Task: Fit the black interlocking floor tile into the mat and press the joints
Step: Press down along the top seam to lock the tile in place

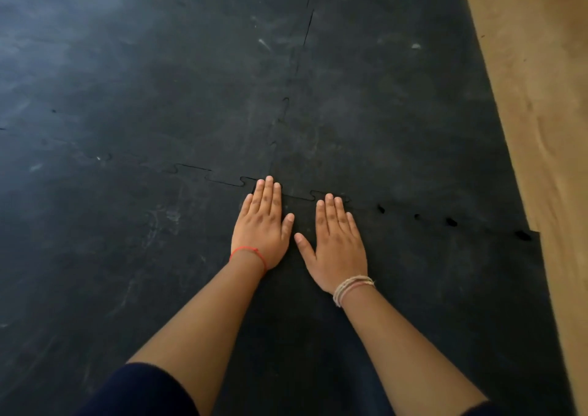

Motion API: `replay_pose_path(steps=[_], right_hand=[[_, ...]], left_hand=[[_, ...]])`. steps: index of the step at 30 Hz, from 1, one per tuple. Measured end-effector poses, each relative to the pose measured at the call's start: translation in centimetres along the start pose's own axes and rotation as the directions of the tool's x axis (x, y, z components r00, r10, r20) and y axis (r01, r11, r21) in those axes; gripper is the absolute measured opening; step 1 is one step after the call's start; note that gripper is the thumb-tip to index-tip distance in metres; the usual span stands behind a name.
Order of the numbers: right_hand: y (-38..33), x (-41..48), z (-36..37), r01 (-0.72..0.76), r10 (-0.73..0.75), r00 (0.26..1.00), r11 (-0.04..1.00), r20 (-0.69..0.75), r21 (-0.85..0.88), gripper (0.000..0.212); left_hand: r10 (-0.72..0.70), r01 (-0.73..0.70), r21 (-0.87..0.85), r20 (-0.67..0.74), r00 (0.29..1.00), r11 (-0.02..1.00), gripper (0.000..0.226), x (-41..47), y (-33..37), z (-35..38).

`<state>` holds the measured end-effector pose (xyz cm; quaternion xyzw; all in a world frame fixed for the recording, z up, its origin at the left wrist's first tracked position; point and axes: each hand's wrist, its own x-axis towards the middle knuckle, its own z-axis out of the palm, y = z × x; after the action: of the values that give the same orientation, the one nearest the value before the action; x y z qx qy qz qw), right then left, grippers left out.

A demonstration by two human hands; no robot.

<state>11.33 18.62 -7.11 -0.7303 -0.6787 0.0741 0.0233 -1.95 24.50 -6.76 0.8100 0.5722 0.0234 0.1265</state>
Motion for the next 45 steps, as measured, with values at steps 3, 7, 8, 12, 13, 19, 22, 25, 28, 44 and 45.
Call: replay_pose_path(steps=[3, 7, 8, 12, 13, 19, 22, 25, 28, 44, 45], right_hand=[[0.3, 0.4, -0.5, 0.020, -0.021, 0.998, 1.000, 0.054, 0.018, 0.075], [1.3, -0.1, -1.9, 0.050, -0.056, 0.986, 0.998, 0.154, 0.040, 0.073], [1.9, -1.1, -2.0, 0.017, -0.022, 0.992, 0.999, 0.123, 0.038, 0.074], [3.4, -6.1, -1.5, -0.170, 0.177, 0.980, 0.982, -0.089, 0.081, 0.077], [3.5, -6.4, -1.3, -0.172, 0.180, 0.979, 0.982, -0.097, 0.079, 0.078], [3.5, -5.3, -1.3, -0.186, 0.186, 0.982, 0.982, 0.022, 0.028, 0.079], [3.4, -5.1, -1.5, -0.177, 0.175, 0.983, 0.983, 0.049, 0.044, 0.079], [3.7, -5.0, -1.5, -0.181, 0.179, 0.983, 0.982, 0.038, 0.057, 0.080], [3.8, -5.1, -1.5, -0.142, 0.138, 0.989, 0.985, 0.046, 0.101, 0.082], [13.6, -5.7, -2.6, -0.325, 0.325, 0.946, 0.945, 0.013, 0.048, 0.077], [13.6, -5.6, -2.6, -0.322, 0.321, 0.947, 0.945, 0.016, 0.053, 0.077]], left_hand=[[-0.012, 0.012, 0.002, 0.039, 0.999, 1.000, 0.060, 0.1, 0.0, -0.5], [-0.004, 0.003, 0.010, 0.088, 0.996, 1.000, 0.061, -1.0, 0.7, -1.2], [0.003, -0.004, 0.012, 0.076, 0.997, 1.000, 0.061, -1.8, 1.0, -0.9], [-0.026, 0.027, -0.021, 0.020, 0.999, 0.999, 0.062, -4.2, 1.7, 0.3], [-0.032, 0.032, -0.016, 0.016, 0.999, 0.999, 0.063, -4.1, 1.6, 0.4], [-0.037, 0.037, -0.002, 0.003, 0.999, 0.999, 0.068, -3.8, 1.7, 0.5], [-0.043, 0.043, -0.004, 0.012, 0.999, 0.999, 0.071, -3.8, 1.8, 0.2], [-0.031, 0.031, 0.005, 0.006, 0.999, 0.999, 0.068, -3.6, 1.8, 0.2], [-0.058, 0.059, -0.035, 0.011, 0.998, 0.998, 0.069, -3.6, 2.6, 0.1], [0.302, -0.300, -0.035, 0.092, 0.949, 0.953, 0.059, 0.0, 14.2, 2.7], [0.304, -0.303, -0.029, 0.088, 0.949, 0.953, 0.060, 0.0, 14.3, 2.6]])
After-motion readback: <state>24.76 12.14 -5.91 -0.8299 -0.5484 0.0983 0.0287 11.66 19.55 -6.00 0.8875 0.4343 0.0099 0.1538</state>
